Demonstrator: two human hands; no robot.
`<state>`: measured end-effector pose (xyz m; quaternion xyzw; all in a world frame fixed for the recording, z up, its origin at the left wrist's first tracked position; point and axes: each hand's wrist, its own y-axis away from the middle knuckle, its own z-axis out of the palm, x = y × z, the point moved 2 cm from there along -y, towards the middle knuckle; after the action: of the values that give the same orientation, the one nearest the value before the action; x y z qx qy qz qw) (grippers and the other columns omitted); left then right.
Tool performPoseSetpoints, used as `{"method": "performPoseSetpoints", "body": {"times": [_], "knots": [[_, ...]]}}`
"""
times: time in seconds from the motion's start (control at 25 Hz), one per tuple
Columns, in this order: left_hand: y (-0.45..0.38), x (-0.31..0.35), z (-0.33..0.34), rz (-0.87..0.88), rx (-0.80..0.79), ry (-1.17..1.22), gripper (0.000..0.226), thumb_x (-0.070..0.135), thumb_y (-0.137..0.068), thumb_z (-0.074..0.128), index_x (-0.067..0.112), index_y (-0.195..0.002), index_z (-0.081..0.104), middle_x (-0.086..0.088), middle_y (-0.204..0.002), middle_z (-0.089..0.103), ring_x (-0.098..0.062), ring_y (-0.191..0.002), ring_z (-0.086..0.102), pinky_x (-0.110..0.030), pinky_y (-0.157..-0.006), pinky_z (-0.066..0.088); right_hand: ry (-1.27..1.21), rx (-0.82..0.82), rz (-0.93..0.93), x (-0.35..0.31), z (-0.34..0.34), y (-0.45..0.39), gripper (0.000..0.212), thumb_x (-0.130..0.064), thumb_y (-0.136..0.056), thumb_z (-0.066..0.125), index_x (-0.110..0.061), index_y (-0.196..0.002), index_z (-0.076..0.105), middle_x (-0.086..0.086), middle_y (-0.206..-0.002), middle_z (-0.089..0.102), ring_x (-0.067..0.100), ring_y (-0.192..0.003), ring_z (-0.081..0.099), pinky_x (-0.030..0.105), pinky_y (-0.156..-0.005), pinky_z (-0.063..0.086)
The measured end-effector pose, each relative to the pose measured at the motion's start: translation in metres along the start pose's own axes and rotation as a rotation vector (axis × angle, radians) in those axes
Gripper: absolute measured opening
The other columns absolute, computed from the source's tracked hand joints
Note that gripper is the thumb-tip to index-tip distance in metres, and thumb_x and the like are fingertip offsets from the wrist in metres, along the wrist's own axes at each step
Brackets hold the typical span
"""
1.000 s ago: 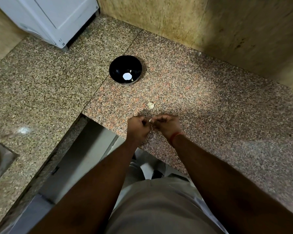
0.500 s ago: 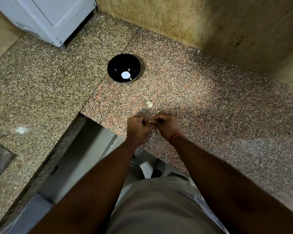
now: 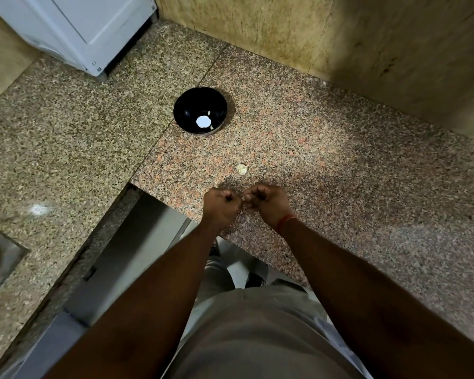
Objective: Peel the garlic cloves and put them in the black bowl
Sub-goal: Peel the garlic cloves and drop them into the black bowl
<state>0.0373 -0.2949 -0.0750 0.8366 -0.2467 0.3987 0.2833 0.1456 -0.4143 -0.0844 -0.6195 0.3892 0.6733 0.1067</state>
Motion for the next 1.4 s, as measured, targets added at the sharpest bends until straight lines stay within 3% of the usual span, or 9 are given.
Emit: {"method": "performPoseSetpoints", "body": {"times": [0.16, 0.36, 0.56, 0.68, 0.84, 1.04, 1.16, 1.28, 1.4], "knots": [[-0.002, -0.004, 0.003, -0.119, -0.027, 0.104, 0.030, 0.001, -0.089, 0.065, 0.001, -0.059, 0.068, -0.007, -0.049, 0.058, -0.012, -0.041, 0.047, -0.028, -0.050, 0.046, -0.091, -0.038, 0.070, -0.002, -0.004, 0.000, 0.005, 0.003, -0.093, 0.068, 0.000, -0.095, 0.072, 0.011, -0.085, 0.074, 0.019, -0.075, 0.070, 0.036, -0.070, 0.061], [0.001, -0.007, 0.004, -0.173, -0.054, 0.246, 0.024, -0.001, -0.086, 0.068, 0.003, -0.062, 0.069, -0.012, -0.056, 0.060, -0.017, -0.049, 0.048, -0.028, -0.053, 0.043, -0.149, -0.054, 0.125, -0.001, -0.004, 0.001, 0.008, 0.002, -0.093, 0.067, 0.002, -0.100, 0.071, 0.009, -0.086, 0.075, 0.021, -0.079, 0.072, 0.040, -0.076, 0.063], [0.005, -0.002, 0.001, -0.098, -0.049, 0.266, 0.033, 0.002, -0.085, 0.063, 0.012, -0.054, 0.062, -0.014, -0.051, 0.053, -0.016, -0.047, 0.043, -0.031, -0.052, 0.042, -0.177, -0.101, 0.180, -0.004, 0.002, 0.004, 0.009, 0.003, -0.097, 0.061, 0.007, -0.104, 0.067, 0.005, -0.078, 0.072, 0.016, -0.074, 0.071, 0.032, -0.071, 0.060], [0.004, -0.001, 0.000, -0.170, -0.042, 0.260, 0.032, 0.003, -0.089, 0.064, 0.011, -0.058, 0.067, -0.005, -0.049, 0.055, -0.014, -0.041, 0.042, -0.028, -0.049, 0.039, -0.188, -0.085, 0.187, -0.005, -0.001, 0.001, 0.010, -0.001, -0.098, 0.062, 0.005, -0.104, 0.067, 0.006, -0.082, 0.072, 0.018, -0.077, 0.071, 0.035, -0.073, 0.061], [0.004, -0.005, -0.002, -0.188, -0.018, 0.158, 0.024, 0.005, -0.089, 0.069, 0.014, -0.067, 0.077, 0.002, -0.060, 0.071, -0.006, -0.049, 0.058, -0.024, -0.053, 0.048, -0.142, -0.034, 0.151, -0.001, -0.008, 0.000, 0.006, 0.000, -0.095, 0.065, 0.001, -0.098, 0.071, 0.004, -0.081, 0.072, 0.019, -0.075, 0.068, 0.044, -0.075, 0.063], [0.004, -0.007, 0.004, -0.223, -0.017, 0.222, 0.018, 0.015, -0.088, 0.073, 0.009, -0.072, 0.077, -0.011, -0.066, 0.071, -0.018, -0.056, 0.057, -0.033, -0.058, 0.049, -0.070, 0.006, 0.117, -0.001, -0.007, 0.004, 0.007, -0.003, -0.094, 0.069, 0.000, -0.099, 0.073, 0.012, -0.087, 0.075, 0.017, -0.072, 0.069, 0.037, -0.073, 0.064], [0.004, -0.007, 0.004, -0.192, -0.034, 0.214, 0.024, 0.005, -0.088, 0.071, 0.015, -0.067, 0.075, -0.006, -0.065, 0.069, -0.015, -0.055, 0.053, -0.026, -0.058, 0.046, -0.045, 0.014, 0.103, -0.001, -0.006, 0.004, 0.006, -0.003, -0.093, 0.071, 0.000, -0.098, 0.073, 0.016, -0.089, 0.075, 0.019, -0.073, 0.069, 0.042, -0.074, 0.064], [0.006, -0.005, 0.003, -0.221, -0.013, 0.272, 0.016, -0.004, -0.090, 0.068, -0.004, -0.076, 0.074, -0.014, -0.071, 0.070, -0.008, -0.050, 0.057, -0.022, -0.054, 0.047, -0.054, 0.047, 0.095, -0.003, -0.005, 0.004, 0.003, -0.003, -0.093, 0.070, -0.003, -0.095, 0.074, 0.016, -0.088, 0.074, 0.022, -0.075, 0.068, 0.044, -0.074, 0.064], [0.007, -0.009, 0.001, -0.257, 0.032, 0.324, 0.012, -0.011, -0.091, 0.062, -0.017, -0.082, 0.068, -0.022, -0.077, 0.069, -0.010, -0.054, 0.063, -0.020, -0.051, 0.050, -0.109, 0.077, 0.109, -0.006, -0.006, 0.008, 0.008, -0.002, -0.095, 0.068, -0.007, -0.094, 0.073, 0.010, -0.085, 0.073, 0.015, -0.073, 0.068, 0.034, -0.069, 0.063]]}}
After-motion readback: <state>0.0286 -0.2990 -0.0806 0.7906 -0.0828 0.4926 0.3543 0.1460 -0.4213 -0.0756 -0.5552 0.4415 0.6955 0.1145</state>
